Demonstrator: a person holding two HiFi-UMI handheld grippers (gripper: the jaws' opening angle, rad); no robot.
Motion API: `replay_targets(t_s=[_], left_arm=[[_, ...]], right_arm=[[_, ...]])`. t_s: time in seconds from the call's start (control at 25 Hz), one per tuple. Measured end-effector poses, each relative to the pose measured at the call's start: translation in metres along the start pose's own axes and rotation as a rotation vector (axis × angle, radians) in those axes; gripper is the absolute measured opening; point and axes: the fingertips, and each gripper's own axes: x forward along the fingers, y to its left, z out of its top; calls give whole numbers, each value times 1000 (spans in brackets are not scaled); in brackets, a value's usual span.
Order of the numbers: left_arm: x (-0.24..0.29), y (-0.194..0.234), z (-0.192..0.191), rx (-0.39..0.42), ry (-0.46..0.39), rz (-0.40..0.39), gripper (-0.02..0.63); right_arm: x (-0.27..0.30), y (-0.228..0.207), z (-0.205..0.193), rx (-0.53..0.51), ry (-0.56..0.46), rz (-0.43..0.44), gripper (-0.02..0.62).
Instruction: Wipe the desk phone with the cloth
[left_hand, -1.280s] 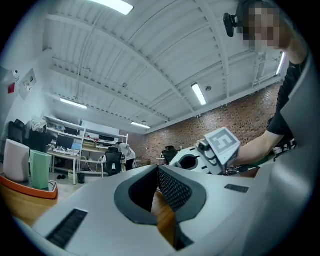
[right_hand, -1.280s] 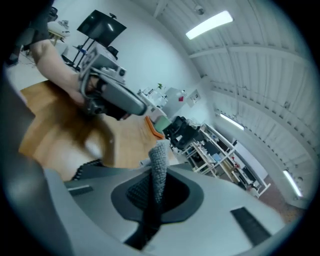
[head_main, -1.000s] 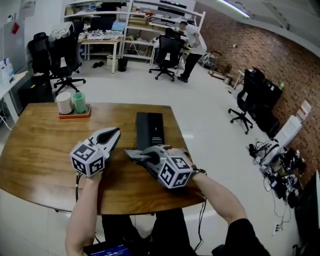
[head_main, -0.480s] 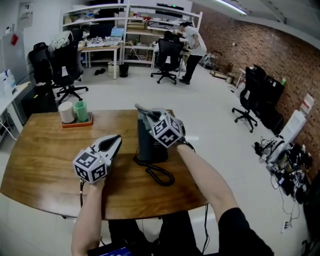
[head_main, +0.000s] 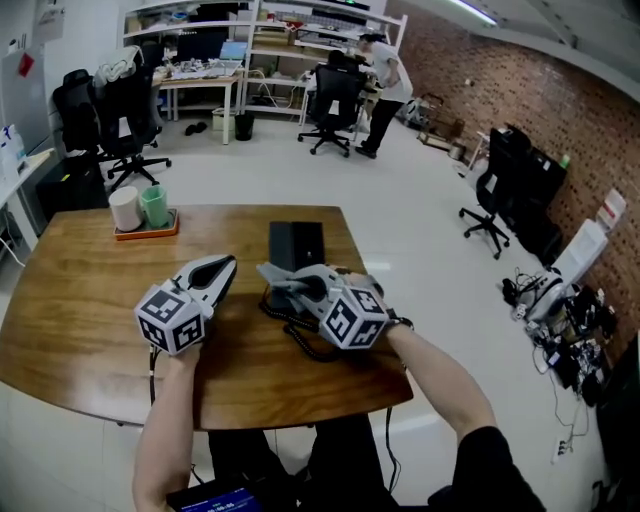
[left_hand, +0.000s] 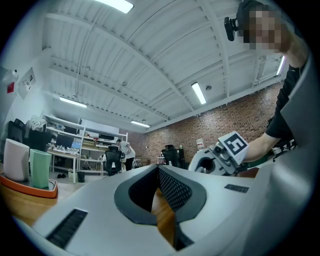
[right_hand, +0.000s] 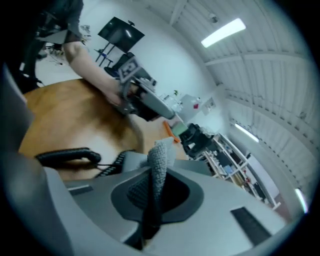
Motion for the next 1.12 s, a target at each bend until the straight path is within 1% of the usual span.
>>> replay_targets(t_s=[0.08,0.12,0.16,0.2,0.24,0.28,0.4,0.44,0.48,0.56,0.68,0.8,0.96,1.12], left_arm=[[-1,0,0,0,1,2,-3],[-1,0,0,-1,2,3,-3],[-1,1,-1,-1,2,3,-3],[-1,1,-1,-1,2,2,-2],[-1,1,-1,-1,2,1,-3],[-1,2,-1,-1,2,0,-3],[-2,4,-4,-4,2,0,-3],[-2,4,-4,-5,2,1,-2],[-3,4,-5,-6,2,1,-3],[-3,3,-5,-8,-1,1,-2],[-2,0,-4,-9,-1,0,-3],[0,-1,-2,-4,6,-4,-3],[-1,2,-1,-3,6,-4,-3],[-2,1,-2,-4,7,-5,-3]], right_arm=[[-16,37,5,-71,-7,110,23],[-22,49,6,-103,-3,153,25],[-26,53,6,-122,2,174,25],[-28,47,5,-120,2,165,25],[-28,31,4,-93,-1,125,25],[-26,8,0,-40,-5,59,25],[-12,-83,-18,178,-7,-200,25],[-6,-108,-24,236,-3,-266,25],[1,-127,-30,275,5,-311,25],[19,-145,-42,309,40,-345,25],[36,-141,-58,308,91,-318,25],[30,-123,-53,261,70,-283,25],[14,-77,-34,154,19,-181,25],[-8,-18,-19,50,-19,-57,25]])
